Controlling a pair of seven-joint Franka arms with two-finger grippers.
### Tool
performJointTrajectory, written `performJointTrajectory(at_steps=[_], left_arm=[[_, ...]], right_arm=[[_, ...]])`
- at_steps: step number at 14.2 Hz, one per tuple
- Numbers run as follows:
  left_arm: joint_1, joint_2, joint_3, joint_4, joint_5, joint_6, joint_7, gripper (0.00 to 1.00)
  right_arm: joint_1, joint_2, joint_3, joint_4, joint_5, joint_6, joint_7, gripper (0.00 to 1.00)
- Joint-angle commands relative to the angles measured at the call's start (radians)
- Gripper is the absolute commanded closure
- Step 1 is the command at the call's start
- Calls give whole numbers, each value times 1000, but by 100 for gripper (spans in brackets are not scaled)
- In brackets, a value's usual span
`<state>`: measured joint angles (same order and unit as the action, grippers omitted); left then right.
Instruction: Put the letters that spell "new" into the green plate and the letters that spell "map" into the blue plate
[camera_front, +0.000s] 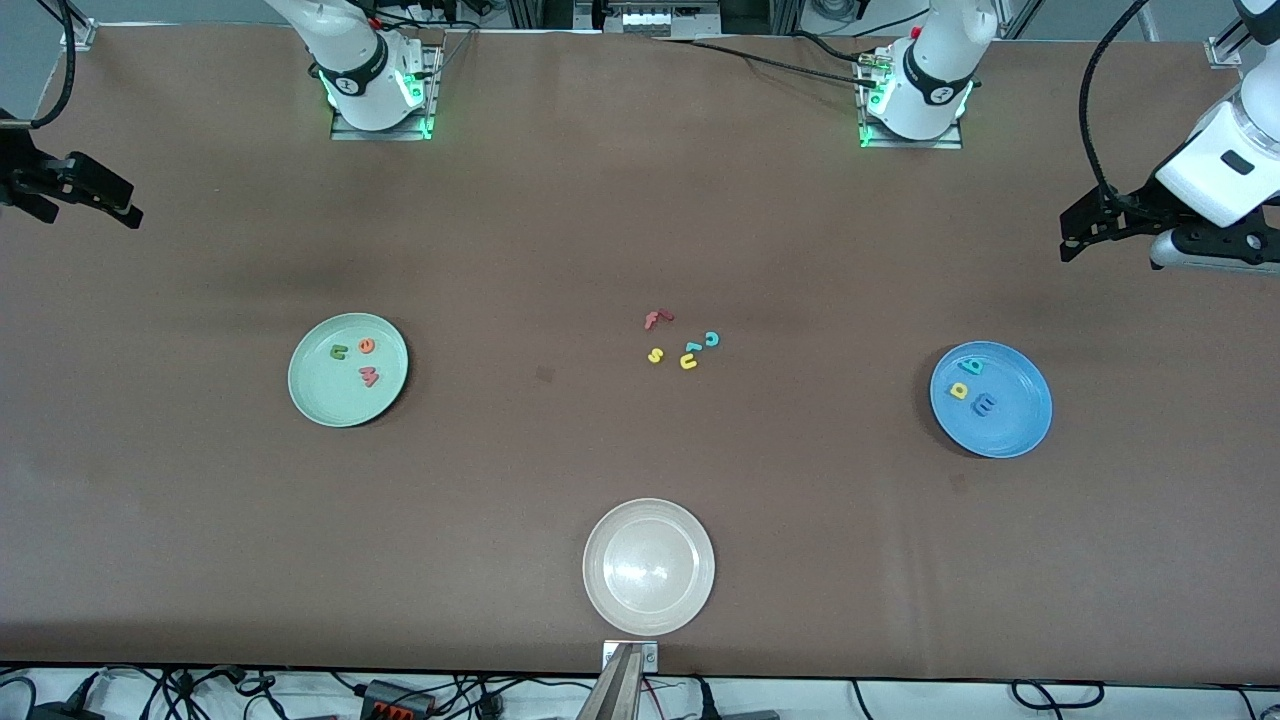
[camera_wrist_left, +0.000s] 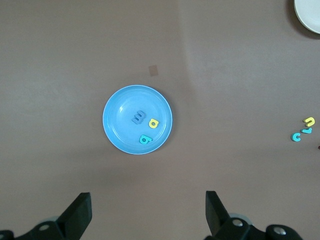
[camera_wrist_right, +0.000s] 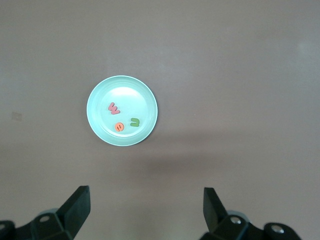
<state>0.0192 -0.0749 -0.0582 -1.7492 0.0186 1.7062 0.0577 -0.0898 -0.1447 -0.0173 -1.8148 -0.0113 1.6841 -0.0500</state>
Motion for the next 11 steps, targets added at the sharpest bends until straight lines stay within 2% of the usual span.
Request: performJointTrajectory(at_steps=[1, 11], left_arm=[[-4, 12, 1, 30, -14, -22, 20, 0], [-1, 12, 1, 28, -17, -34, 24, 0]], right_arm=[[-19, -10, 13, -8, -13, 5, -16, 0], [-19, -15, 11, -8, -13, 2, -16, 0]])
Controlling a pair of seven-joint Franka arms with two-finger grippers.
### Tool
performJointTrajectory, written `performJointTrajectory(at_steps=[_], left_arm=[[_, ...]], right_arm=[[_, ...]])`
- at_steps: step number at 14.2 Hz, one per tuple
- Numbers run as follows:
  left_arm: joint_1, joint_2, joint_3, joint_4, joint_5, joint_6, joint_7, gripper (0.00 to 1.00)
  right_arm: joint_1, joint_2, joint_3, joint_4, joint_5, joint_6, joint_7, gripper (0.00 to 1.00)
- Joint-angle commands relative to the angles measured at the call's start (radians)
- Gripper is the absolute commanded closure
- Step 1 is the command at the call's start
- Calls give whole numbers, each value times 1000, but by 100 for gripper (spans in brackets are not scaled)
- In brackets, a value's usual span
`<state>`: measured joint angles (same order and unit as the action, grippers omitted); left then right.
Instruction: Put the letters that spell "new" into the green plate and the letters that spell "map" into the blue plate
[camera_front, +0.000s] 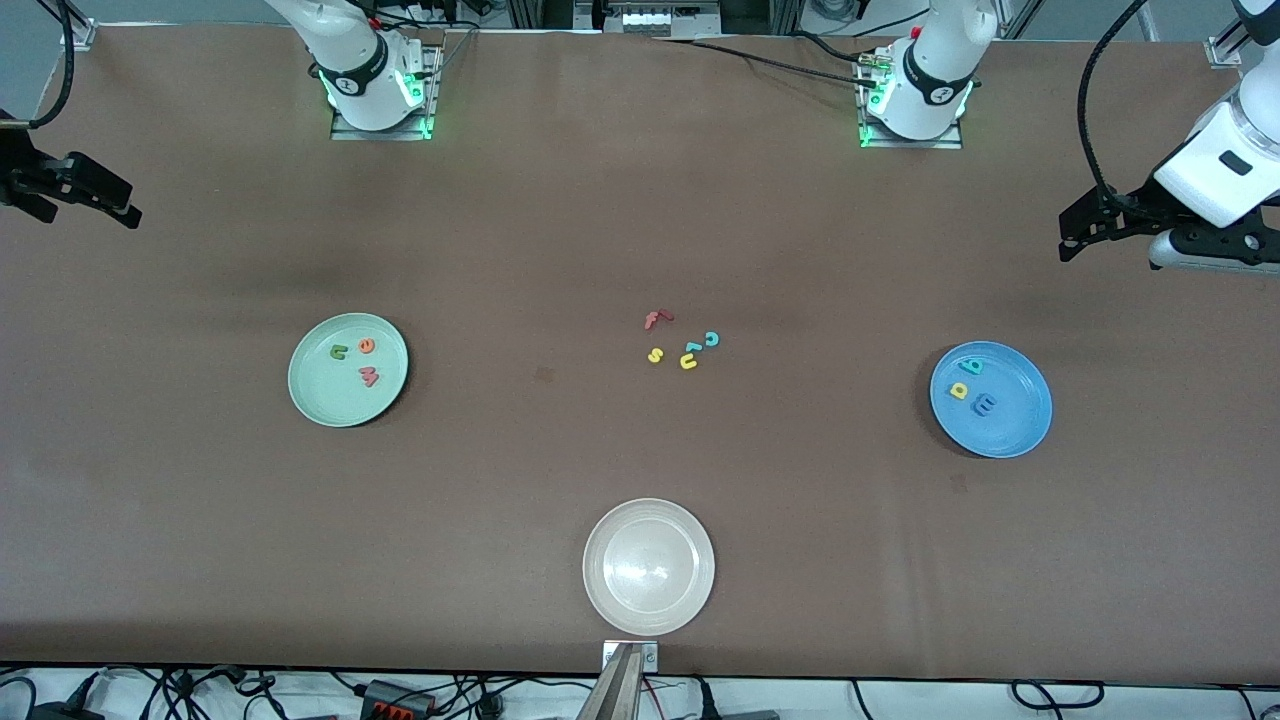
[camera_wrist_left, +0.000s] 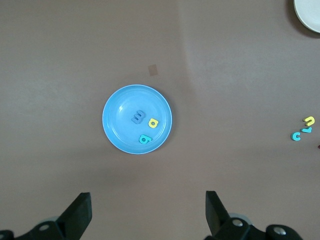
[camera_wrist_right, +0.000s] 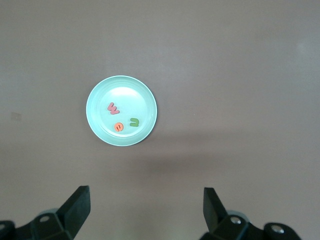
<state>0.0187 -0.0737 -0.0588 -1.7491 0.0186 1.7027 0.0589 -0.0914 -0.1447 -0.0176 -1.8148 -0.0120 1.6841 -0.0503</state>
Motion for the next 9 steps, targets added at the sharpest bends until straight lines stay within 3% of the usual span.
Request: performJointTrajectory(at_steps=[1, 9], left_arm=[[0, 11, 2, 28, -17, -31, 22, 0], [9, 15, 5, 30, -17, -23, 24, 0]], right_arm=[[-19, -15, 11, -8, -12, 2, -16, 0], [-19, -16, 11, -8, -12, 0, -16, 0]])
